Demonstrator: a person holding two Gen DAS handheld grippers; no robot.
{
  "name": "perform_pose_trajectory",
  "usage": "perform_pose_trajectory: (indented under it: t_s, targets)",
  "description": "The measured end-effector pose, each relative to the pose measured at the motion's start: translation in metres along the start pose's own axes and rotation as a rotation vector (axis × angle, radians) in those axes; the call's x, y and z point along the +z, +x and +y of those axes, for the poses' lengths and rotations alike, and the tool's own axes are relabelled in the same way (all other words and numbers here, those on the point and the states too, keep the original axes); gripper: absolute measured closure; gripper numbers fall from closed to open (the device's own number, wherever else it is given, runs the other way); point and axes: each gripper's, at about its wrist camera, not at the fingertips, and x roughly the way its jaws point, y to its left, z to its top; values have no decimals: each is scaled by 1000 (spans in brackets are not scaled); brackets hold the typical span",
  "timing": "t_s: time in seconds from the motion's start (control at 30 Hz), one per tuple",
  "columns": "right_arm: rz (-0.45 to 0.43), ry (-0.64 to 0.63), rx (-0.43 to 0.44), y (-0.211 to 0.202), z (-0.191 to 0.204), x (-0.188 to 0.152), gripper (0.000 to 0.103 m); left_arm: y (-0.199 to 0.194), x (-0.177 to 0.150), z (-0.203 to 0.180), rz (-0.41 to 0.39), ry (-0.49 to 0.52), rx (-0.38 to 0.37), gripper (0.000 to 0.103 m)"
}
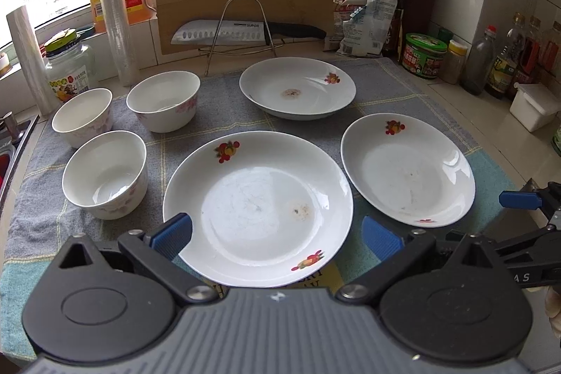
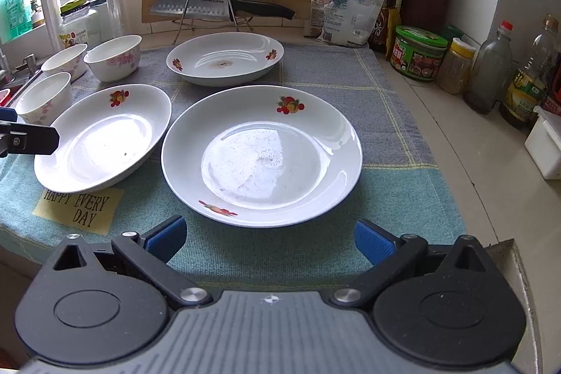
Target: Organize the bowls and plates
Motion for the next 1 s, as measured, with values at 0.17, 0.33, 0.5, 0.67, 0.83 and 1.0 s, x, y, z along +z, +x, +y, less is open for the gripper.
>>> perform_pose_trajectory:
  t_s: [0.17, 0.33, 0.5, 0.67, 0.83, 1.0]
  targets:
    - [37, 3, -39, 22, 1, -7, 0, 16, 8, 4, 19, 40, -63, 1]
    - [39, 21, -38, 29, -1, -10, 0, 28, 15, 5, 34, 60, -104, 1]
    - [58, 22, -21, 38, -4, -9, 0, 36, 20, -1, 49, 83, -122, 1]
    - [54, -1, 37, 46, -13, -7, 0, 45, 28, -10, 67, 95, -128, 1]
    - [53, -110, 92, 50, -14, -4, 0, 52, 41, -24, 75, 95, -125, 1]
    - [40, -179, 153, 53, -18, -2, 0, 65, 61, -41, 71, 109, -150, 1]
